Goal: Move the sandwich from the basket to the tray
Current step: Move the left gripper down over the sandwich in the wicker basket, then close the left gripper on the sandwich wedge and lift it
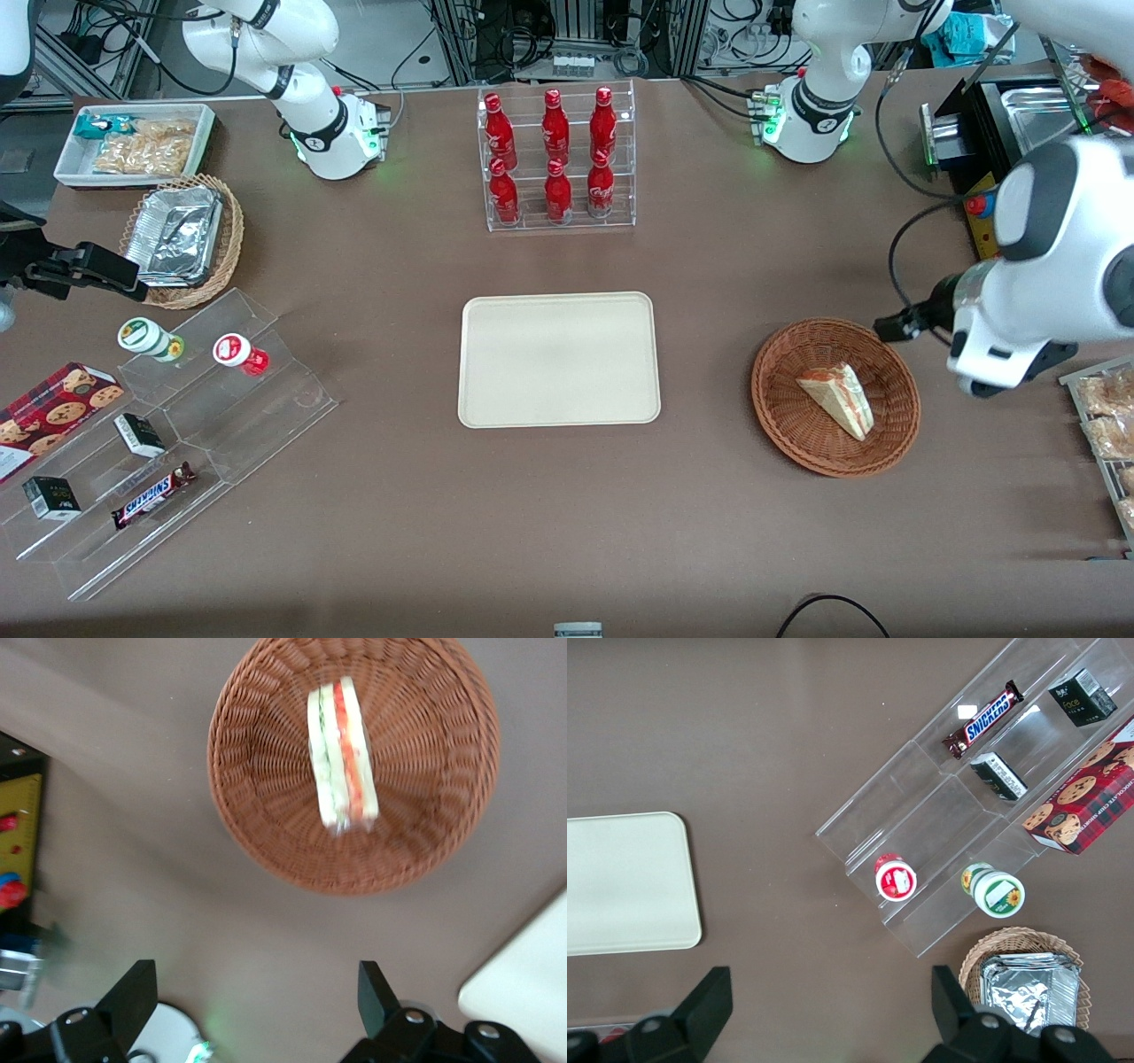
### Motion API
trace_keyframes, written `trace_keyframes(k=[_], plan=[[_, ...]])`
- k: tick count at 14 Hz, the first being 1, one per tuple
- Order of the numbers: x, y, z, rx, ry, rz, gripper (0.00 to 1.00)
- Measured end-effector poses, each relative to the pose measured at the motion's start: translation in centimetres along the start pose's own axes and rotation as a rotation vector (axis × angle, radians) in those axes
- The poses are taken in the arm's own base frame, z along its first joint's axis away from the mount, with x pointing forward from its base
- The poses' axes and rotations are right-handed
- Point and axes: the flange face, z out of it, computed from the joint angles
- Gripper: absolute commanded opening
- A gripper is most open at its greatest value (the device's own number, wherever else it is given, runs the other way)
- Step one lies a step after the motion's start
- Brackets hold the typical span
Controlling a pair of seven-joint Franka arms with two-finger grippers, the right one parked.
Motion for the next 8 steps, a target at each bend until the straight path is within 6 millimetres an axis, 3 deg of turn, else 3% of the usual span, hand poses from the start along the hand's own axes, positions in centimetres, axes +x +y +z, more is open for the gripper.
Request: trace_keyframes(k=[4,8], plan=[[3.6,3.1,7.7,-0.046,0.03,-0.108,1.0],[4.2,4.2,13.9,-0.091,0.072,-0.11,1.0]])
